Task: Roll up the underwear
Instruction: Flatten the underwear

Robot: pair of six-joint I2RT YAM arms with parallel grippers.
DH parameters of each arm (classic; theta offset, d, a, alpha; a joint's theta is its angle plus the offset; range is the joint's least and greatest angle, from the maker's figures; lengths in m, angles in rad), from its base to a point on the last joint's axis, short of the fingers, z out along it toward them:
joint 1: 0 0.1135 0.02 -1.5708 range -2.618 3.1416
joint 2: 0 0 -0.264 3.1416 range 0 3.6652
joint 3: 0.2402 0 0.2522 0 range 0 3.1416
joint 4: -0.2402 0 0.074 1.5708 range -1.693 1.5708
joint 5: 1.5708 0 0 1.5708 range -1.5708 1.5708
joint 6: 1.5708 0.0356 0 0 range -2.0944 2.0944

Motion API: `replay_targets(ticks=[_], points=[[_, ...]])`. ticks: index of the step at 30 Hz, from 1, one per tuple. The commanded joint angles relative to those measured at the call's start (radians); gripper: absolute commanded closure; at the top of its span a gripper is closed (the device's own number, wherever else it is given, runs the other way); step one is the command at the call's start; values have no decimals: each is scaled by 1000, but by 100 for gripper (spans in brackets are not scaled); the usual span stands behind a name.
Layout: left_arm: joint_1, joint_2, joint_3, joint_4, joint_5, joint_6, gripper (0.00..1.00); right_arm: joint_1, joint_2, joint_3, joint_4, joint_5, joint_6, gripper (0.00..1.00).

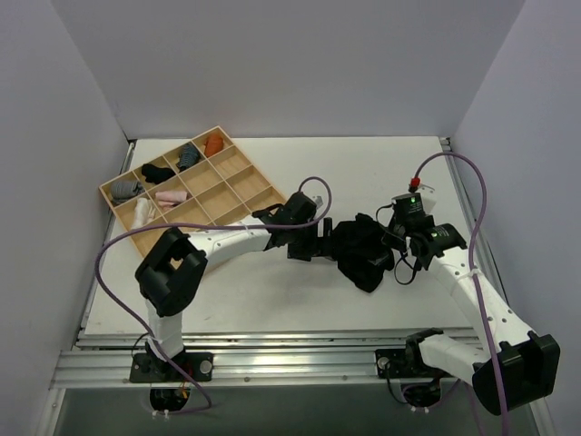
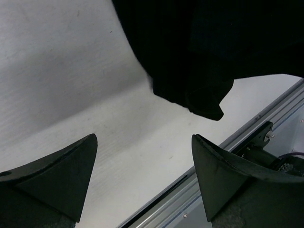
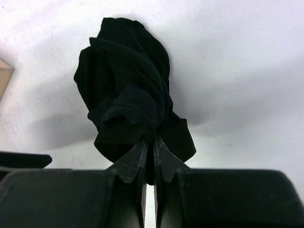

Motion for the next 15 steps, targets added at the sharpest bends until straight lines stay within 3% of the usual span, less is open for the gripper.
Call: replay_targets(ticks=[1, 15], points=[[-18, 46, 72, 79, 21, -5, 11, -10, -20, -8, -30, 26, 6, 100], [-81, 186, 164, 159, 27, -17, 11, -20, -24, 6, -61, 21, 31, 100]])
